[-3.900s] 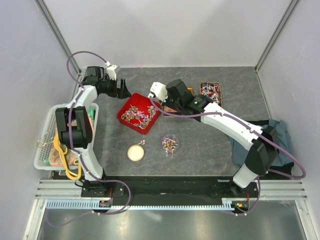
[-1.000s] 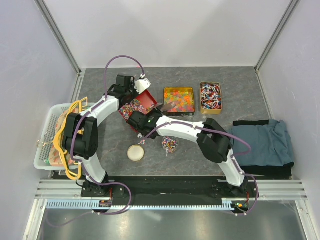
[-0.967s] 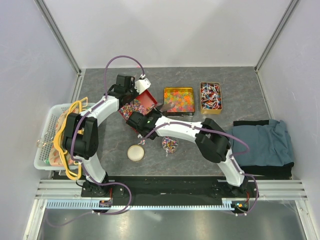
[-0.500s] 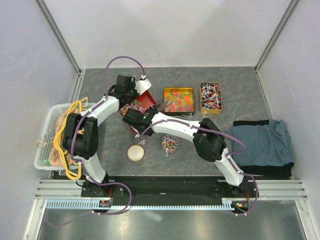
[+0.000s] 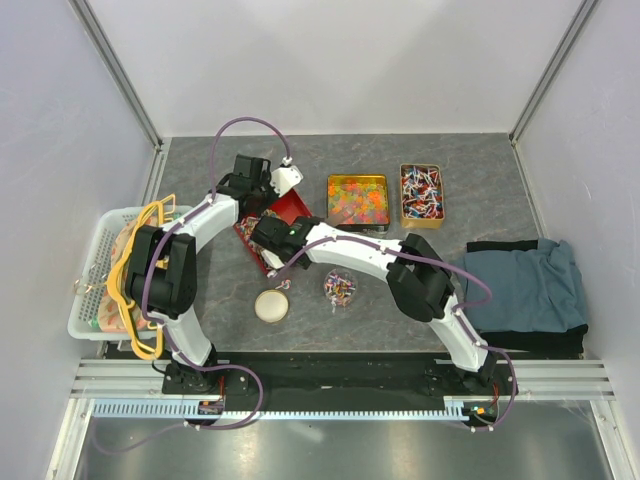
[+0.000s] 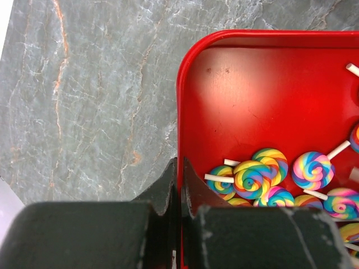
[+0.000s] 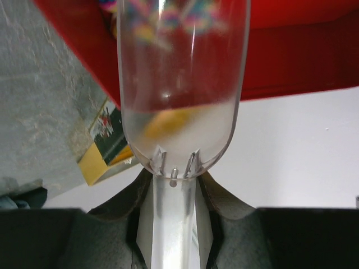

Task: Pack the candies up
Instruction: Scoop the fake candies from the storage box.

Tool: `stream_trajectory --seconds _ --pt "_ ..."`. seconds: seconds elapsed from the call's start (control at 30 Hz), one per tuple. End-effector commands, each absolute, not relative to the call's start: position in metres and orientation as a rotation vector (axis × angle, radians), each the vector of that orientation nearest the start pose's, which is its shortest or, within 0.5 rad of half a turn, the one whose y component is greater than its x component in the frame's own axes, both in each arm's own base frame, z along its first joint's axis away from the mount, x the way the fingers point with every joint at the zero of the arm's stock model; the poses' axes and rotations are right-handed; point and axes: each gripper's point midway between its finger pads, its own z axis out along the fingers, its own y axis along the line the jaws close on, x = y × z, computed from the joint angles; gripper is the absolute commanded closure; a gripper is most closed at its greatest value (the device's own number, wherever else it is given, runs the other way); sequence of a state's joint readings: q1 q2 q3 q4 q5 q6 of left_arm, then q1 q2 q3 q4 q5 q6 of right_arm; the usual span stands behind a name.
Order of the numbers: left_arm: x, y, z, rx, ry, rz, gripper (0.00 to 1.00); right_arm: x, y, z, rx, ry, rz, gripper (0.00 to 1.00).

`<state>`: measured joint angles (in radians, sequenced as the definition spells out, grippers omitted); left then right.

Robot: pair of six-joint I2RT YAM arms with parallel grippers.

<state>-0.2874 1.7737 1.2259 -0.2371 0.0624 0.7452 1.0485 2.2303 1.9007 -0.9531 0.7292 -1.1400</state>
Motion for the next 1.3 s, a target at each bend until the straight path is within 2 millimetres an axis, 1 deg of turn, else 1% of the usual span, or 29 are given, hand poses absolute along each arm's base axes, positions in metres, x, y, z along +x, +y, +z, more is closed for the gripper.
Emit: stream_trajectory --seconds 0.0,0.03,0.07,0.1,0.13,0.17,0.23,0.27,0.3,0.33,0.37,0.47,0.53,0.57,0.67,0.77,0.9,1.0,1.03,1.13,1.23,1.27 --pt "0.465 -0.142 0.134 1.116 1.908 0.053 0.98 0.345 0.341 0.081 -2.45 1.31 -0.903 1.0" --pt "0.465 -0.142 0.135 1.115 1.904 0.052 0.98 0.342 0.341 0.083 -2.475 1.29 -0.883 1.0" --pt "0.465 -0.143 0.135 1.115 1.899 0.052 0.98 0.341 0.345 0.09 -2.476 1.289 -0.849 1.0" --pt "0.465 -0.142 0.133 1.116 1.901 0.056 0.98 0.333 0.339 0.091 -2.531 1.298 -0.822 1.0" --pt "0.465 -0.142 0.132 1.117 1.902 0.056 0.98 0.328 0.343 0.09 -2.546 1.309 -0.76 1.0" --pt "0.466 -0.142 0.131 1.117 1.906 0.058 0.98 0.328 0.345 0.093 -2.535 1.324 -0.747 1.0" --pt "0.466 -0.142 0.129 1.116 1.91 0.054 0.98 0.328 0.343 0.093 -2.535 1.323 -0.78 1.0" --pt "0.467 -0.143 0.13 1.114 1.909 0.055 0.98 0.328 0.341 0.089 -2.536 1.327 -0.801 1.0" --pt "0.468 -0.143 0.13 1.112 1.917 0.058 0.98 0.329 0.344 0.088 -2.521 1.322 -0.808 1.0" --pt "0.469 -0.14 0.126 1.101 1.94 0.074 0.98 0.329 0.345 0.088 -2.509 1.312 -0.846 1.0" --pt "0.469 -0.141 0.127 1.103 1.955 0.082 0.98 0.328 0.346 0.082 -2.514 1.304 -0.86 1.0" --pt "0.469 -0.14 0.131 1.078 1.965 0.087 0.98 0.32 0.36 0.08 -2.51 1.26 -0.846 1.0" --pt "0.467 -0.142 0.132 1.069 1.966 0.076 0.98 0.312 0.369 0.078 -2.52 1.229 -0.81 1.0" --pt "0.466 -0.141 0.133 1.063 1.967 0.076 0.98 0.306 0.372 0.073 -2.542 1.219 -0.77 1.0" --pt "0.465 -0.142 0.131 1.055 1.968 0.07 0.98 0.297 0.371 0.062 -2.601 1.195 -0.712 1.0" --pt "0.465 -0.142 0.13 1.057 1.972 0.07 0.98 0.288 0.369 0.052 -2.629 1.226 -0.65 1.0" --pt "0.468 -0.142 0.129 1.043 1.976 0.074 0.98 0.273 0.379 0.039 -2.627 1.28 -0.481 1.0" --pt "0.468 -0.144 0.13 1.038 1.977 0.061 0.98 0.27 0.387 0.031 -2.593 1.349 -0.393 1.0" --pt "0.467 -0.145 0.13 1.037 1.975 0.051 0.98 0.27 0.393 0.028 -2.581 1.365 -0.337 1.0" --pt "0.466 -0.149 0.13 1.034 1.972 0.04 0.98 0.269 0.402 0.025 -2.547 1.407 -0.258 1.0" --pt "0.464 -0.149 0.129 1.036 1.974 0.039 0.98 0.276 0.408 0.022 -2.496 1.427 -0.291 1.0" --pt "0.464 -0.149 0.129 1.032 1.973 0.038 0.98 0.284 0.412 0.024 -2.451 1.413 -0.321 1.0"
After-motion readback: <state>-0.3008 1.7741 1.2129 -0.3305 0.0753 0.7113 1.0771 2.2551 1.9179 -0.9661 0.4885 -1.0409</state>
